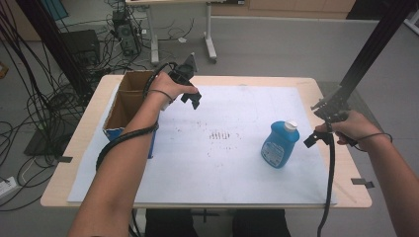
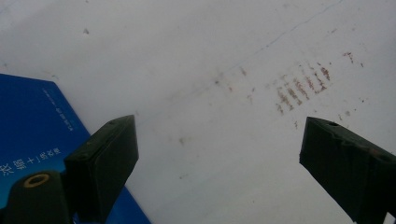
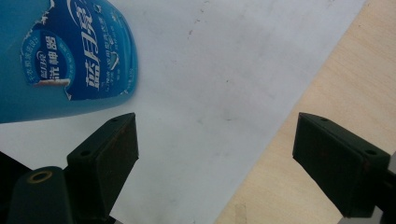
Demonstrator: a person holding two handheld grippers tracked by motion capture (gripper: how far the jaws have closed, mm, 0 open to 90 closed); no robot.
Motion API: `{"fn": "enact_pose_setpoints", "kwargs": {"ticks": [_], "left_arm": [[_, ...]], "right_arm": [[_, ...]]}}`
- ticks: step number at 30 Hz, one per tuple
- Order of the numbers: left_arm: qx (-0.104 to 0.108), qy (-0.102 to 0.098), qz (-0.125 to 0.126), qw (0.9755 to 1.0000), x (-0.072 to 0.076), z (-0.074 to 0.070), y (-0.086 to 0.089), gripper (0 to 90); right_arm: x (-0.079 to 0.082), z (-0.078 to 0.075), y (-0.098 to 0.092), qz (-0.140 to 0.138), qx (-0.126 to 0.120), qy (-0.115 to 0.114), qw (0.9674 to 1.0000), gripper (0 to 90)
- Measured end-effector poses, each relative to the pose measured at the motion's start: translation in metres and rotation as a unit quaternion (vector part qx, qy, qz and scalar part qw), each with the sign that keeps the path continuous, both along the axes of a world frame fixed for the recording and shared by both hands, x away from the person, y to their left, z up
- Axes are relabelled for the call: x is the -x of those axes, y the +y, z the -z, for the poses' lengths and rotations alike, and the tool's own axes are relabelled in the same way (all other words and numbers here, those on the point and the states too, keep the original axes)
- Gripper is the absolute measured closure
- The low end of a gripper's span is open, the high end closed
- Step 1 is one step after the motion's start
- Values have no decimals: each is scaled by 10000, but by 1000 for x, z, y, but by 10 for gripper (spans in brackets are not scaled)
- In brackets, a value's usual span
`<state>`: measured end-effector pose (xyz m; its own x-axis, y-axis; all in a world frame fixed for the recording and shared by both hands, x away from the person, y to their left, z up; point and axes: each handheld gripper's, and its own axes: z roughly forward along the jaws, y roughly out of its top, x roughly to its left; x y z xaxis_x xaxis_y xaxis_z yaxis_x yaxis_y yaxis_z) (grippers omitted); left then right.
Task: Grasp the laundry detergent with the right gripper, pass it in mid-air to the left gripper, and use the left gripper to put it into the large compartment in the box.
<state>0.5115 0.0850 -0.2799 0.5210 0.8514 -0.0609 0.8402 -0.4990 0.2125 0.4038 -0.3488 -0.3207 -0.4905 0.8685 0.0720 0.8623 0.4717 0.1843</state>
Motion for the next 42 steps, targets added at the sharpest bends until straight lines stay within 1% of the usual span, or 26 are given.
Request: {"fn": "enact_pose_setpoints", "kwargs": {"ticks": [2, 4, 5, 8, 11, 12, 13, 15, 17, 18, 19, 21, 23, 24, 27, 28, 31, 34, 36, 39, 40, 42], "left_arm": [[-21, 34, 25, 10000, 0, 1, -1, 120], [-24, 23, 9, 10000, -1, 1, 0, 120], [21, -4, -27, 10000, 0, 0, 0, 120], [-12, 8, -8, 10000, 0, 2, 1, 120], [-24, 21, -6, 10000, 1, 6, 3, 120], [20, 52, -22, 10000, 2, 6, 4, 119], [20, 52, -22, 10000, 2, 6, 4, 120], [80, 17, -35, 10000, 4, 6, 6, 121], [89, 7, -26, 10000, 5, 4, 6, 120], [95, -48, -55, 9999, 6, 2, 7, 120], [95, -48, -55, 9999, 6, 2, 7, 120], [152, -111, -56, 9998, 10, -1, 8, 121], [150, -106, -43, 9998, 11, -1, 8, 120], [160, -132, -17, 9998, 14, -1, 8, 120], [119, -137, -32, 9998, 17, -1, 8, 120], [96, -125, -15, 9999, 18, -1, 9, 120], [66, -118, 26, 9999, 22, 0, 9, 120], [81, -158, 53, 9998, 27, -1, 9, 120], [110, -131, 86, 9998, 30, 0, 9, 120], [142, -119, 69, 9998, 33, 1, 10, 120], [137, -82, 92, 9998, 34, 3, 10, 120], [162, -90, 98, 9998, 37, 4, 11, 120]], "right_arm": [[-1, 0, 0, -24, 1, 27, 10000, 139], [-2, 1, 0, -65, 14, 44, 10000, 139], [-4, 0, 0, -81, 69, 37, 9999, 139], [-4, 0, 0, -85, 96, 29, 9999, 138], [-2, 1, -2, -43, 19, -3, 10000, 139], [-2, 1, -2, -24, -28, -6, 10000, 139], [-1, 2, -2, -24, -47, -1, 10000, 139], [0, 3, -1, -31, -28, -53, 10000, 140], [2, 4, -2, -52, -28, -47, 10000, 137], [3, 5, -3, -52, -28, -49, 10000, 137], [3, 5, -3, -52, -28, -49, 10000, 137], [5, 7, -6, -56, -48, -55, 10000, 137], [6, 7, -7, -41, -53, -66, 10000, 137], [8, 8, -9, -60, -58, -75, 9999, 137], [9, 8, -12, -47, -89, -105, 9999, 138], [10, 8, -14, -25, -140, -145, 9998, 137], [14, 9, -17, -14, -189, -198, 9996, 137], [17, 11, -20, 5, -220, -230, 9995, 138], [19, 12, -21, 0, -225, -241, 9995, 138], [22, 12, -22, -3, -224, -271, 9994, 138], [24, 12, -24, -3, -243, -297, 9993, 138], [28, 12, -25, -10, -285, -328, 9991, 140]]}}
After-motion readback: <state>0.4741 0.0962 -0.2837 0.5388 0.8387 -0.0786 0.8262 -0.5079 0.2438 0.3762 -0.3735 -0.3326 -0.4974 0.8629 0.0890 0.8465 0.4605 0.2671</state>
